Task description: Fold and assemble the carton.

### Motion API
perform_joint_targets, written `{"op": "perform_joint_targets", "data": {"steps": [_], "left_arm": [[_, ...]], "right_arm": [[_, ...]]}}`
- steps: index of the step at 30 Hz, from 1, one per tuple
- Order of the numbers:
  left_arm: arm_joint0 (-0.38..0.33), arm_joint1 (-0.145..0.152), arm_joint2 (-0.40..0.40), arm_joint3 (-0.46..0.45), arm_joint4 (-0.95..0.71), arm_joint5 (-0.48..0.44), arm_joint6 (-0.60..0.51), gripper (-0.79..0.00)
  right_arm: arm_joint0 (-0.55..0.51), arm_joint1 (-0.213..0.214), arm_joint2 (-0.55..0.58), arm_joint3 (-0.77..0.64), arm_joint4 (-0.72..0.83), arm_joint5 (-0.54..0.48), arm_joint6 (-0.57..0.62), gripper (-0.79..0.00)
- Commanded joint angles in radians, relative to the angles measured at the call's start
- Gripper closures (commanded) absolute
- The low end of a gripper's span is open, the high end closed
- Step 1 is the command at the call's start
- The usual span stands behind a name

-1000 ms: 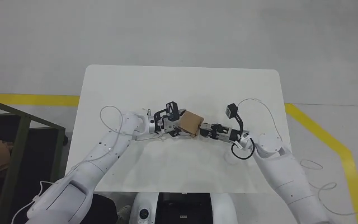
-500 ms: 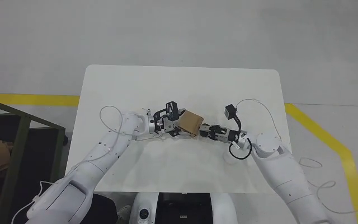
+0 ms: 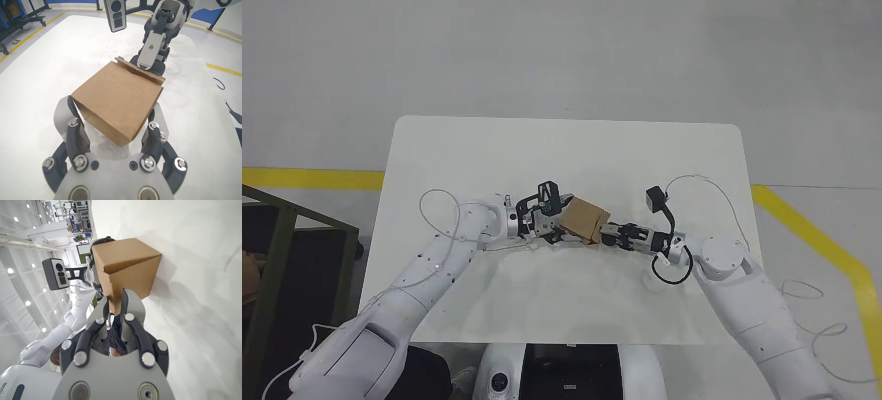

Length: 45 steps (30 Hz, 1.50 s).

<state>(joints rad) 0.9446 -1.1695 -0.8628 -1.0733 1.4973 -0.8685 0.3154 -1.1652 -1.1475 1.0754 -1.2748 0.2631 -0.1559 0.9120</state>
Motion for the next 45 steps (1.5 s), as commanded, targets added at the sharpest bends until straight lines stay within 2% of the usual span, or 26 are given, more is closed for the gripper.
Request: {"op": "perform_joint_targets", "data": {"steps": [1,14,28,45], "left_arm": [[0.0,0.0,-0.001,0.0,-0.001,-0.001,-0.001,-0.668],[0.002,0.001,-0.003,0.0,-0.005,-0.001,-0.004,-0.668],[-0.002,-0.001,0.002,0.007,-0.008,-0.005,-0.007,-0.671],[0.001,-0.001,0.003,-0.002,-0.003,-0.006,-0.002,-0.665]], "right_arm": [[0.0,0.0,0.0,0.0,-0.002,0.002,-0.002,-0.114],[0.0,0.002,0.007,-0.001,-0.006,0.002,-0.01,-0.095],[-0.007,0.005,0.016,-0.001,-0.015,0.008,-0.018,-0.111],[0.04,-0.004,-0.018,0.008,-0.051,0.027,-0.016,-0.099]]}}
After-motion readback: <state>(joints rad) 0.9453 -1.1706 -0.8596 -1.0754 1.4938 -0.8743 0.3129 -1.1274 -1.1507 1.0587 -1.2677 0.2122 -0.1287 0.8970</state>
